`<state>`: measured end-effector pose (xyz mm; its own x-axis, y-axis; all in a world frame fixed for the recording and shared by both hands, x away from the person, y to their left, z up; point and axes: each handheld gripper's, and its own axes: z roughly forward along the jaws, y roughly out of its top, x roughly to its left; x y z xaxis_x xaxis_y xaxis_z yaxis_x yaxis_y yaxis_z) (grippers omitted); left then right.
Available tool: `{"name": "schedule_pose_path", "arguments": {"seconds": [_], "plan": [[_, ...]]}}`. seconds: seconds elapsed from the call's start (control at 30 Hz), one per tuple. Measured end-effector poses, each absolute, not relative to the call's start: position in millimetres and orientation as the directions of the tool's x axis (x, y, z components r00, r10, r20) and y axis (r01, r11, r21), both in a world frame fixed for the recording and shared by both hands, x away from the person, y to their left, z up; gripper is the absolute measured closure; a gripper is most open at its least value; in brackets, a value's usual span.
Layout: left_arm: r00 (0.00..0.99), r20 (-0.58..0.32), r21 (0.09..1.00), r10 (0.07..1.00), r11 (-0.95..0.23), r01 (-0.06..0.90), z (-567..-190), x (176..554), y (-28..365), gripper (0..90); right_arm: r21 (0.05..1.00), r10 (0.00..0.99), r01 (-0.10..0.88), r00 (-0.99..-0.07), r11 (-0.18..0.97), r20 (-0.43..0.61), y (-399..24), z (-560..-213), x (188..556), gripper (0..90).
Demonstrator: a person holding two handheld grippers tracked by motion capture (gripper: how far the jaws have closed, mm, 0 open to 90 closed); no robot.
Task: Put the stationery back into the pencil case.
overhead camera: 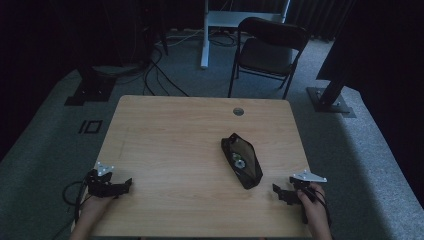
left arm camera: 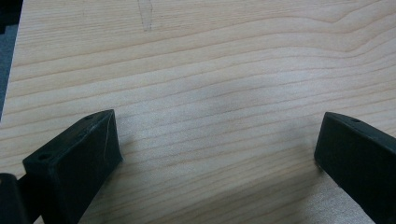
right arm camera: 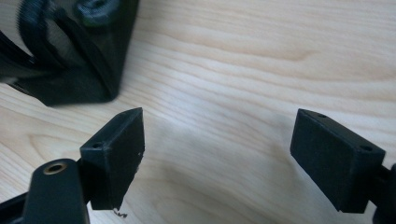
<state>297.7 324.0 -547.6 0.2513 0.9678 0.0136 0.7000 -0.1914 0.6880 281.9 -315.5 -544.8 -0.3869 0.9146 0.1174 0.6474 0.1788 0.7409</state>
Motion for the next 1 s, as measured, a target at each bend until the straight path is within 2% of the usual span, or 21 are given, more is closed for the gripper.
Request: {"name": "schedule_pose_path", "arguments": {"seconds": [0.43, 0.53, 1.0], "plan": [[0.251, 0.014, 0.688, 0.968, -0.191, 0.7, -547.6, 297.7, 323.9, 0.4, 0.743, 0.94, 0.651, -0.329, 0.158, 0.088, -329.0, -552.0, 277.2, 16.3], [0.252, 0.014, 0.688, 0.968, -0.192, 0.7, -547.5, 297.7, 324.0, 0.4, 0.733, 0.939, 0.641, -0.343, 0.228, 0.008, -324.5, -553.0, 277.7, 13.1], [0.25, 0.013, 0.689, 0.968, -0.191, 0.7, -547.6, 297.7, 323.9, 0.4, 0.727, 0.939, 0.648, -0.343, 0.228, 0.011, -324.0, -553.4, 278.1, 11.6]]}}
